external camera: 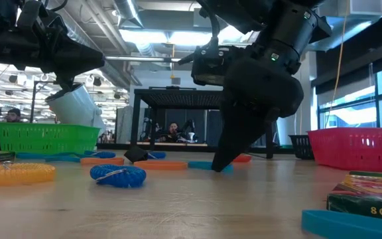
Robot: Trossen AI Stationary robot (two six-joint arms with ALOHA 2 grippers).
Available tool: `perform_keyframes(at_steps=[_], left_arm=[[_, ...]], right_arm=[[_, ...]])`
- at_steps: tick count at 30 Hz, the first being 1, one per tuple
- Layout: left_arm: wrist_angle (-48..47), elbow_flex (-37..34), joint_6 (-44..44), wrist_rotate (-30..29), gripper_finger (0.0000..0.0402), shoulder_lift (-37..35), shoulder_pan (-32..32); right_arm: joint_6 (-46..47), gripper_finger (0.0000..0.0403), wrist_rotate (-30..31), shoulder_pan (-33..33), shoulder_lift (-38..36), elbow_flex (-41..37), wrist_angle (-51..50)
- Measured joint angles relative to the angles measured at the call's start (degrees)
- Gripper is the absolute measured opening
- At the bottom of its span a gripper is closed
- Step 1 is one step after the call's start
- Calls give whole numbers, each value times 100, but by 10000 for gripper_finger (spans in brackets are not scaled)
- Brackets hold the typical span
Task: Pick & Place Office Desk Supplies
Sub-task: Put the blue rubber band into the black bin
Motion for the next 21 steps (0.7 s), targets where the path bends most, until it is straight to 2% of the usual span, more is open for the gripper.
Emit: perform_keyframes(at_steps=[14,21], left_arm=[[0,0,1,2,91,0,-1],[1,0,-3,1,91,2,-2]], right_arm=[[28,3,44,0,-174,-28,300],[64,2,765,49,-727,-22,716]])
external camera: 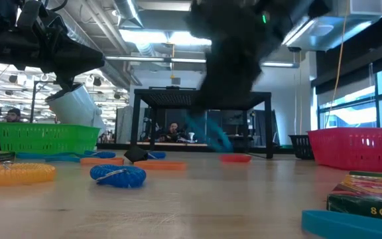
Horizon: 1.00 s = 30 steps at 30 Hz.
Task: Pick & Place Office Desk Supplies
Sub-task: Put the blue rubber band into the black bin
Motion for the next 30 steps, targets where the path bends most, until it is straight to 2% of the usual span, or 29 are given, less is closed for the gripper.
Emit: perform_keyframes(at_steps=[8,19,30], left_arm=[[1,-2,1,1,91,-1,1],[-1,-2,-1,1,91,-1,2],[1,-2,-1,1,91,-1,2]], right_arm=[[-192,2,1042,165,-527,4,1049],[-19,2,2590,381,-794,7,1557],[-66,2,2692,400,-797,7,1518]])
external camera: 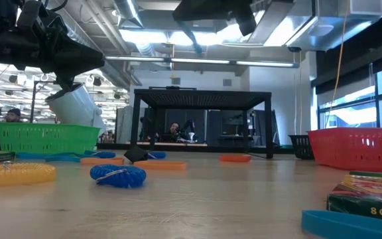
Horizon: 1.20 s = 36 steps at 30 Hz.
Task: Pick & Place Office Desk Supplies
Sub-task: Put the blue rubber band into the black bin
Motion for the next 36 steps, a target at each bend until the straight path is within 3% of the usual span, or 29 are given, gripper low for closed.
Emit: perform_keyframes(at_steps=[9,15,26,36], left_arm=[[0,2,2,-1,91,1,0],[0,1,1,0,91,-1,0],[0,0,4,-2,91,-1,-2],[-2,2,3,0,91,1,0]], right_arm=[[436,2,-4,-346,-123,3,-1196],[1224,2,69,-683,-737,4,-2859],[2679,3,851,-1161,-2066,6,-5505],[4146,3,1057,-1859,-2348,7,-7591]])
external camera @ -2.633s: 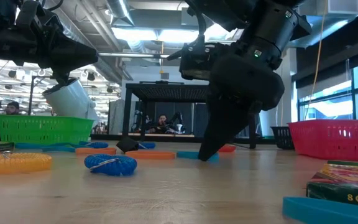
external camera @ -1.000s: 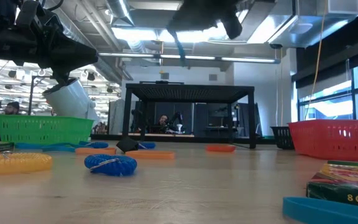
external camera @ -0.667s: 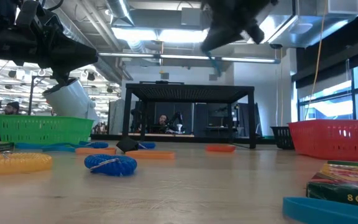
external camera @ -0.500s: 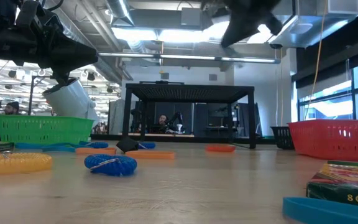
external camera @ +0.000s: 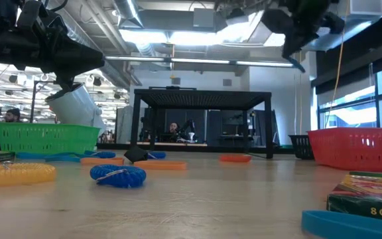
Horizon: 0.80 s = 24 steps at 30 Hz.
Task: Pick & Place Office Desk Supplies
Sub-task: Put the blue rubber band into the black bin
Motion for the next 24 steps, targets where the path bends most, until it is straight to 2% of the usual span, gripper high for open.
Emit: perform_keyframes(at_steps=[8,18,24], left_arm=[[2,-2,1,0,91,0,-2],[0,-2,-1,0,91,-2,-2],[0,0,1,0,91,0,0]], right_arm=[[702,3,-255,-628,0,-2,-769],[734,3,-609,-1148,3,-2,-761],[1248,3,-633,-1200,82,-362,-617]])
